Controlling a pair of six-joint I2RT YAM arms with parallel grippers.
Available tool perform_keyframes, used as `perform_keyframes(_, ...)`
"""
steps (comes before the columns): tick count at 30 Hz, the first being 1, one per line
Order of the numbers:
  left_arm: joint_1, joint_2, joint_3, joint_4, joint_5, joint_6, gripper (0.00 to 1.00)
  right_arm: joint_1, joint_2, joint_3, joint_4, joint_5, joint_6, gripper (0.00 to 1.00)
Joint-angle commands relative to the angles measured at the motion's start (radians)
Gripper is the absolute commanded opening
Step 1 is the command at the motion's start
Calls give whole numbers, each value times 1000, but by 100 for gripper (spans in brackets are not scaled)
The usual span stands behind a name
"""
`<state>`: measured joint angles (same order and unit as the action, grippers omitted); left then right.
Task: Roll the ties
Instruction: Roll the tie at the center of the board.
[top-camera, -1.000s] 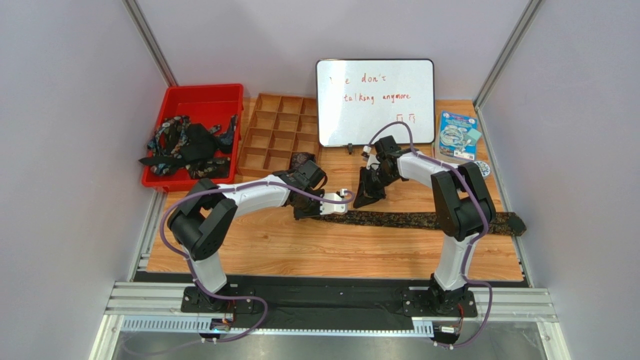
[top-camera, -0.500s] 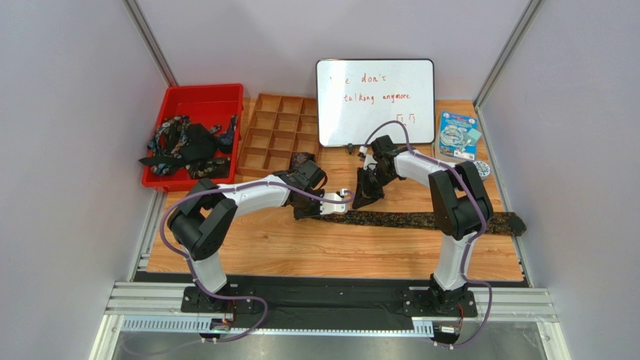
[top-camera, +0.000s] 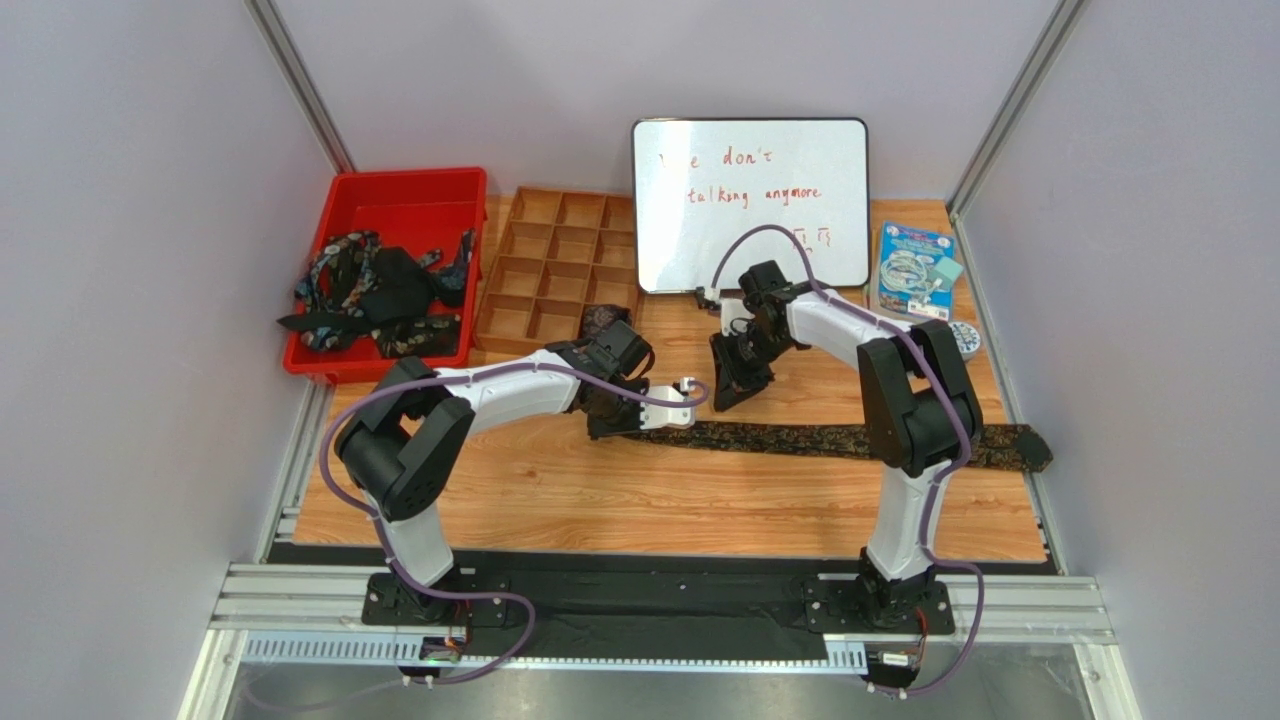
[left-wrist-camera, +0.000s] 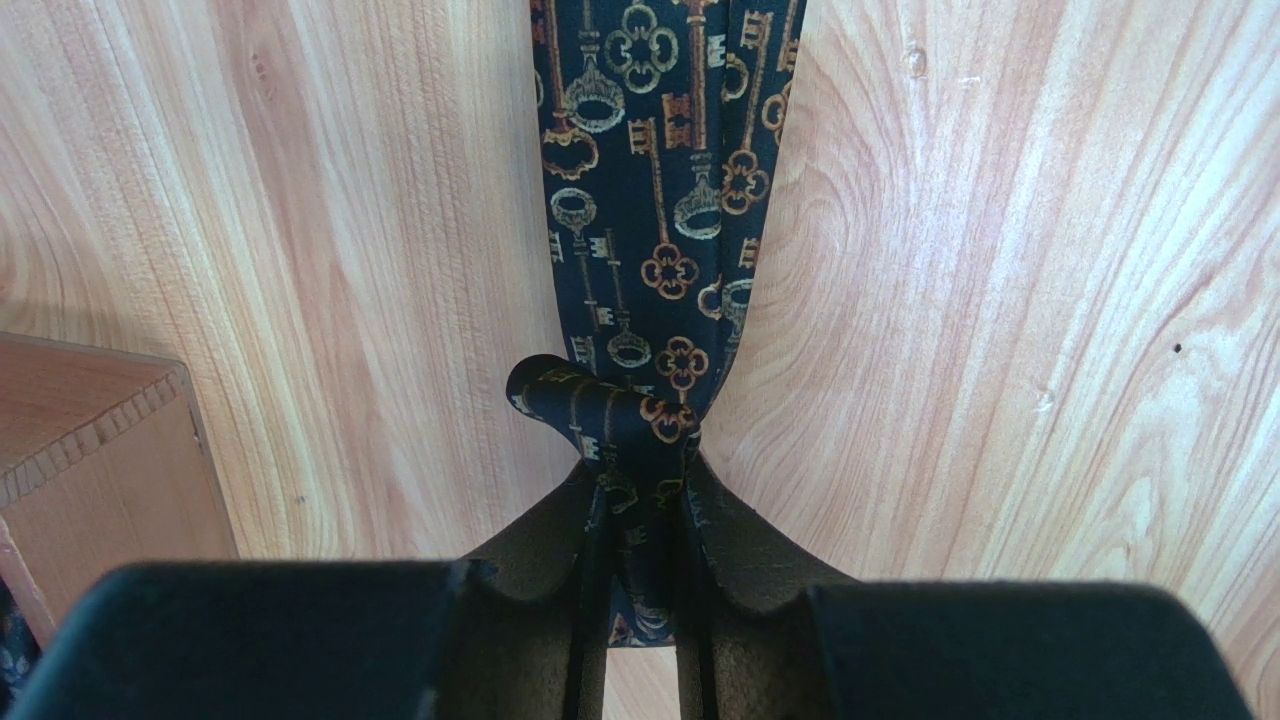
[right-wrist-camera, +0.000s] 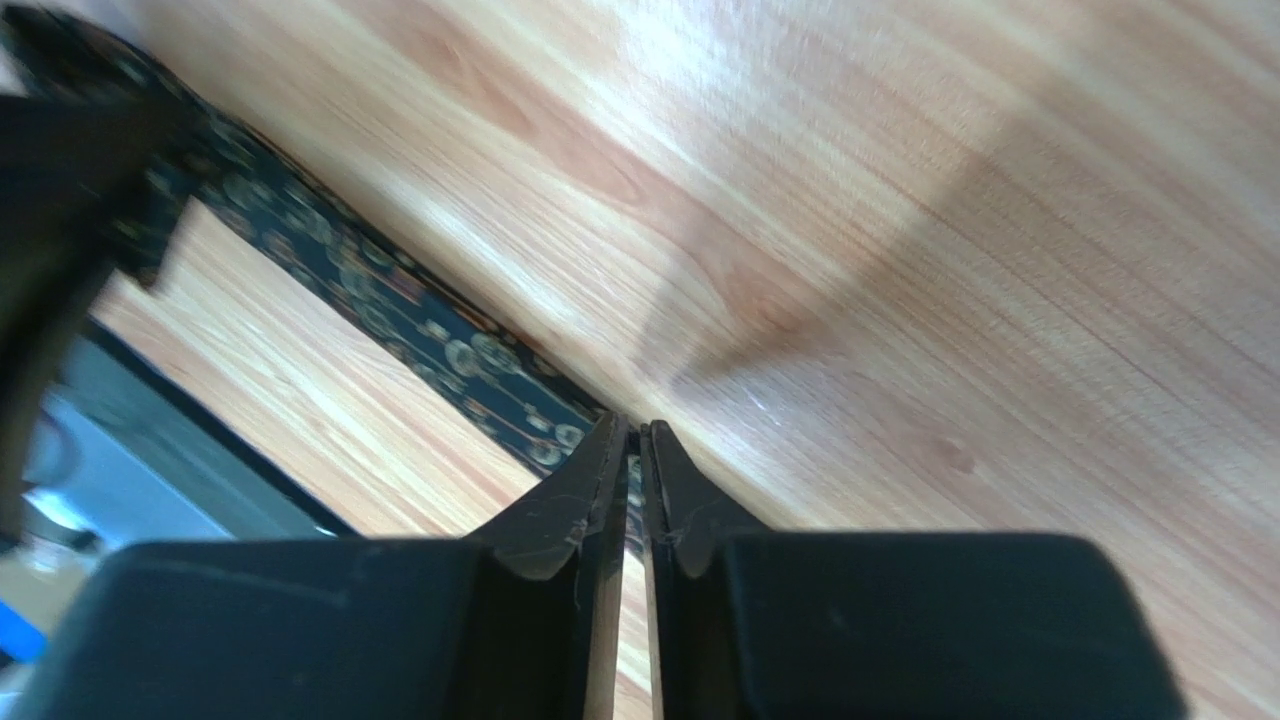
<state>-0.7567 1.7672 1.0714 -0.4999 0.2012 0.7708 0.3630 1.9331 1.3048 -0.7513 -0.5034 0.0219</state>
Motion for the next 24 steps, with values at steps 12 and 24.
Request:
perform_keyframes(12,0,12,-2,-32,37,-7,22,45,38,33,-94,34,-366,38)
perform_keyframes(24,0,15,-1,-35,35,-8,22,39,1,53,-79,8,-329,31)
